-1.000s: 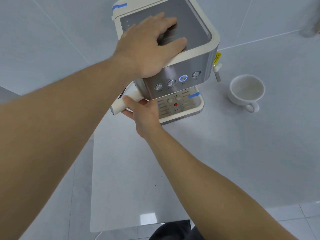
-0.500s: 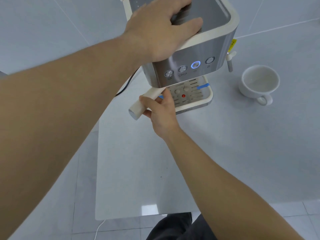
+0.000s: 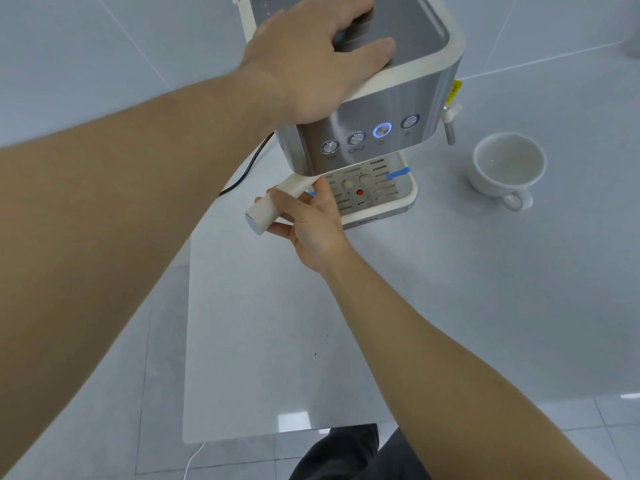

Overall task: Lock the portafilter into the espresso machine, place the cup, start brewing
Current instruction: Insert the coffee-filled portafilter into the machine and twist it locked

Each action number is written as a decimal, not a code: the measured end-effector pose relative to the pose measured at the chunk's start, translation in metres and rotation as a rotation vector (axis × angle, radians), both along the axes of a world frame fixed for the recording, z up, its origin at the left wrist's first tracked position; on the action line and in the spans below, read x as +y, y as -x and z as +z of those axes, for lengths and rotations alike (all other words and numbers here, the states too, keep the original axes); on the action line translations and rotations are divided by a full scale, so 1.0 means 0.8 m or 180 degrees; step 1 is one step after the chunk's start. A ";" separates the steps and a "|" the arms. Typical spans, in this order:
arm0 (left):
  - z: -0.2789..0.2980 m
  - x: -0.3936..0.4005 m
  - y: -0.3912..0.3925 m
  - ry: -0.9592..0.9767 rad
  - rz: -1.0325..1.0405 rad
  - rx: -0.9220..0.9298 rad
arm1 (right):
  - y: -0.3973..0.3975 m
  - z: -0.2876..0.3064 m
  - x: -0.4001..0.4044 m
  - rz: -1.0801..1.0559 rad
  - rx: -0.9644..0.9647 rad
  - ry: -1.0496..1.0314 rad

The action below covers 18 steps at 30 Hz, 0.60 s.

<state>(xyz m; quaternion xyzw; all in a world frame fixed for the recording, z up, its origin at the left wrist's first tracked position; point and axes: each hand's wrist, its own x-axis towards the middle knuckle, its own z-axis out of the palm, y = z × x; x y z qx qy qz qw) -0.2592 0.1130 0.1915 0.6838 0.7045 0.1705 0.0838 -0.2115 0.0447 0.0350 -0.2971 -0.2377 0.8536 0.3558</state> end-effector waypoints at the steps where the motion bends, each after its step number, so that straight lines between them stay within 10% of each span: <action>1: 0.000 0.000 -0.001 -0.0007 -0.0007 0.0000 | 0.002 -0.001 0.002 -0.0014 -0.0051 -0.0024; 18: -0.003 0.002 0.000 -0.0004 0.0006 -0.0028 | 0.041 0.004 0.017 -0.0378 -0.0009 0.0062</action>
